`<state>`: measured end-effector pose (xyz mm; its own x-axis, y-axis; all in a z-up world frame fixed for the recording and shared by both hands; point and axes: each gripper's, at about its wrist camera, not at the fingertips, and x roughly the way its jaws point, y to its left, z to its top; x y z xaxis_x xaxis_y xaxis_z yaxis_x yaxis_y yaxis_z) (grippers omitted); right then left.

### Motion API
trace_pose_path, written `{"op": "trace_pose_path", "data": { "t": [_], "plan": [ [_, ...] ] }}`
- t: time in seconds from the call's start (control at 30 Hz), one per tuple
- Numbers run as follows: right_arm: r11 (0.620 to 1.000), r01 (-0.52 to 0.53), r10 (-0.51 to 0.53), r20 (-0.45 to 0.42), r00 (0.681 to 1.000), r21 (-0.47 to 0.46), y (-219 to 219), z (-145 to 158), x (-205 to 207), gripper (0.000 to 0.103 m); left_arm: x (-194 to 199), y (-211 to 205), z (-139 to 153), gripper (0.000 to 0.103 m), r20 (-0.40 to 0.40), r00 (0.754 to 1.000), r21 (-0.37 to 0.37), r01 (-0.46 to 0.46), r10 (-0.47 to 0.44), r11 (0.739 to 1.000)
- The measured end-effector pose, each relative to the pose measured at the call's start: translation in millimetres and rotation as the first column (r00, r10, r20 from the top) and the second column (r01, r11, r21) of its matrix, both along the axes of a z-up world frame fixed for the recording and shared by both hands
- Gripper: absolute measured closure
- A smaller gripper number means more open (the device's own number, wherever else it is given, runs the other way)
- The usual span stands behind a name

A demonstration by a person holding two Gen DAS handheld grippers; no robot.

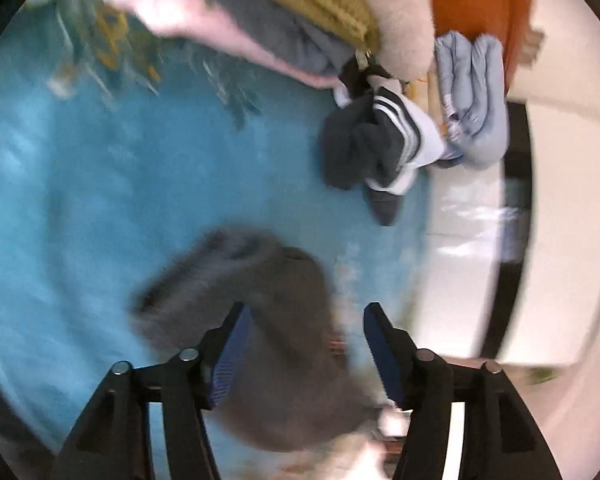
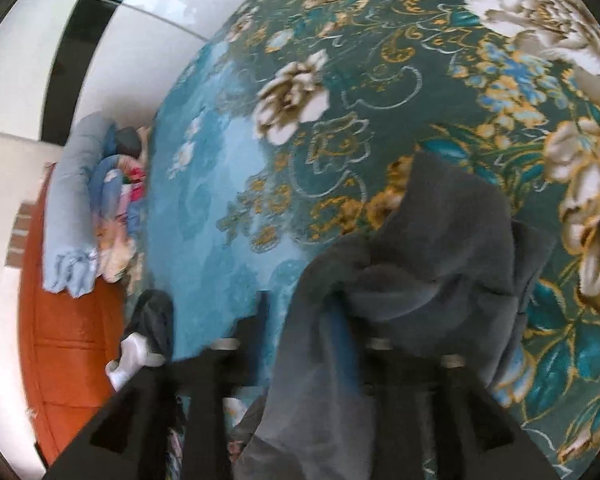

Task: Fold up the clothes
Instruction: 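Lift the folded sweatpants with both tools and bring the ends together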

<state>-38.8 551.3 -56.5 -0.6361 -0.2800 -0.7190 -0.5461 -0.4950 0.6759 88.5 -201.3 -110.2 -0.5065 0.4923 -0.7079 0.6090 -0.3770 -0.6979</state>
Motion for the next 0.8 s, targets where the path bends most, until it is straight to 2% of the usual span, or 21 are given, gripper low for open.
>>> {"op": "trace_pose_path", "data": {
  "t": [0.03,0.13,0.23,0.3,0.37,0.47,0.6,0.7,0.8],
  "plan": [
    [1.0,-0.015,0.015,-0.031,0.999,-0.005,-1.8,2.7,3.3,0.044,3.3,-0.7,1.4,0.038,-0.004,1.0,-0.03,0.017,-0.017,0.999],
    [0.997,-0.067,0.071,-0.113,0.991,0.035,-6.9,16.0,26.4,0.038,13.3,-2.9,5.7,0.038,-0.015,0.997,-0.12,0.068,-0.07,0.99],
    [0.993,-0.066,0.079,-0.128,0.989,0.097,-1.1,19.5,65.8,0.033,17.1,2.5,-17.1,0.038,0.018,0.998,-0.052,0.064,-0.063,0.997],
    [0.993,-0.045,0.058,-0.13,0.99,0.106,7.1,13.2,90.8,0.03,14.0,9.3,-28.1,0.038,0.024,0.997,-0.029,0.077,-0.076,0.997],
    [0.996,-0.016,0.025,-0.103,0.994,0.088,18.9,-3.6,115.5,0.028,8.3,13.7,-34.5,0.038,0.03,0.996,-0.034,0.083,-0.082,0.996],
    [1.0,0.021,-0.021,-0.005,1.0,0.023,33.2,-42.7,131.0,0.027,1.5,13.9,-41.1,0.038,0.026,0.998,-0.036,0.052,-0.051,0.998],
    [0.986,0.126,-0.134,-0.066,0.989,-0.109,44.2,-77.1,122.7,0.026,-7.8,17.7,-40.5,0.038,0.027,0.999,-0.086,0.041,-0.038,0.995],
    [0.976,0.166,-0.176,-0.066,0.982,-0.14,47.6,-89.6,101.1,0.026,-11.6,18.1,-39.7,0.038,0.02,1.0,-0.103,0.019,-0.017,0.994],
    [0.977,0.187,-0.193,-0.057,0.98,-0.098,47.0,-87.2,85.0,0.024,-15.9,17.4,-37.7,0.038,0.015,1.0,-0.106,-0.009,0.011,0.994]
  ]
}}
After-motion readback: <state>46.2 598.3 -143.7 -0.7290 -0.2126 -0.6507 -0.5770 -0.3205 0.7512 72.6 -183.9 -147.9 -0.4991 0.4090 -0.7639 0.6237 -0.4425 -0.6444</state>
